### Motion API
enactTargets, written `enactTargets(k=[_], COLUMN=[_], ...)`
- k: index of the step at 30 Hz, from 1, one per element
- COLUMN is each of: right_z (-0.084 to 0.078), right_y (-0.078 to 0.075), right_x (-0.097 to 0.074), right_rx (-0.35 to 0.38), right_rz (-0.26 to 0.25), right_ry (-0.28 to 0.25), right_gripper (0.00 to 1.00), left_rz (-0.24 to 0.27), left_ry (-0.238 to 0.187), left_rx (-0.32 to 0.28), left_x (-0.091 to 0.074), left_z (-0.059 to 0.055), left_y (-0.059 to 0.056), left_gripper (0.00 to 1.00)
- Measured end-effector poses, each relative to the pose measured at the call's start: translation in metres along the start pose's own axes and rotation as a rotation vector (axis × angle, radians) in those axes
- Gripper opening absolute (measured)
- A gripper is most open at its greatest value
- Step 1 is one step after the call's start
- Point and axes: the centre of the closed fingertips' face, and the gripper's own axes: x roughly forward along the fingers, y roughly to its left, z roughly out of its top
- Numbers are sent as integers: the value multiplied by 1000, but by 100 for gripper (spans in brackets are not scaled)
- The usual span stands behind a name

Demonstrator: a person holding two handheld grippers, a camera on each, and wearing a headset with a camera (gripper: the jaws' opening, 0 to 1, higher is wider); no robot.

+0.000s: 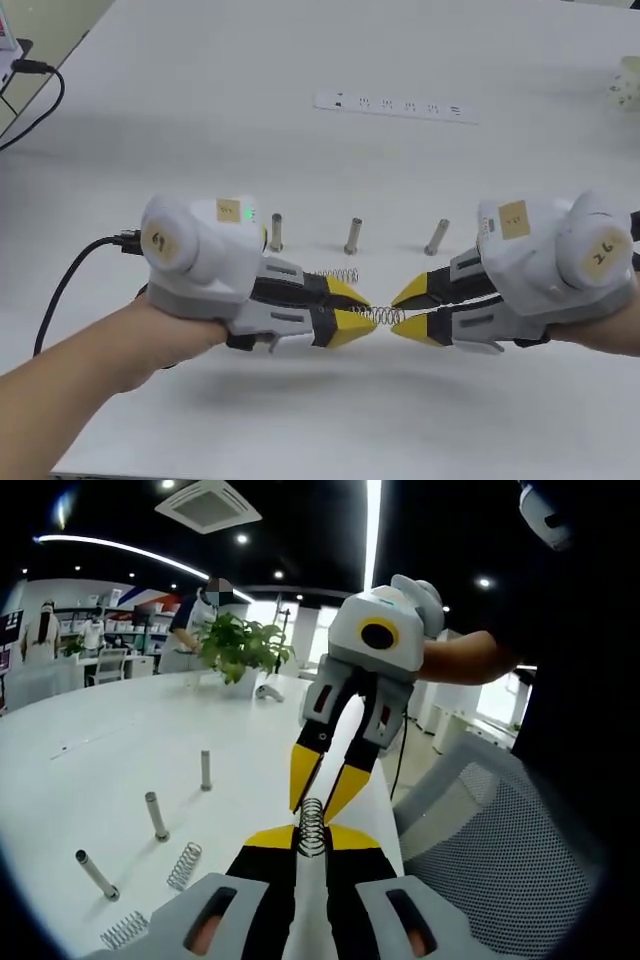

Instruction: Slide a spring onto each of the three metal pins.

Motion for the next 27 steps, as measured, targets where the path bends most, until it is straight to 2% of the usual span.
enactTargets(k=[7,17,19,22,27], right_z=[2,11,15,29,34], right_y=[1,0,0,2,3], right_x=[-1,-11,-13,-18,-17], right_rx=[-8,-90,-104,-120,-150], right_rz=[-2,-9,-7,-1,4], right_ry=[-3,7,0,-42,-40], right_gripper=[8,8,8,8,8], left_rz=[-5,-5,-8,-11,-8], left_ry=[-2,7,17,36,37], left_rx=[-3,-3,0,9,17], left_x=[-1,0,0,0,0], left_z=[1,-1,-4,-9,-8], left_y=[-2,-1,-2,-4,-3], left_gripper=[2,2,2,2,2])
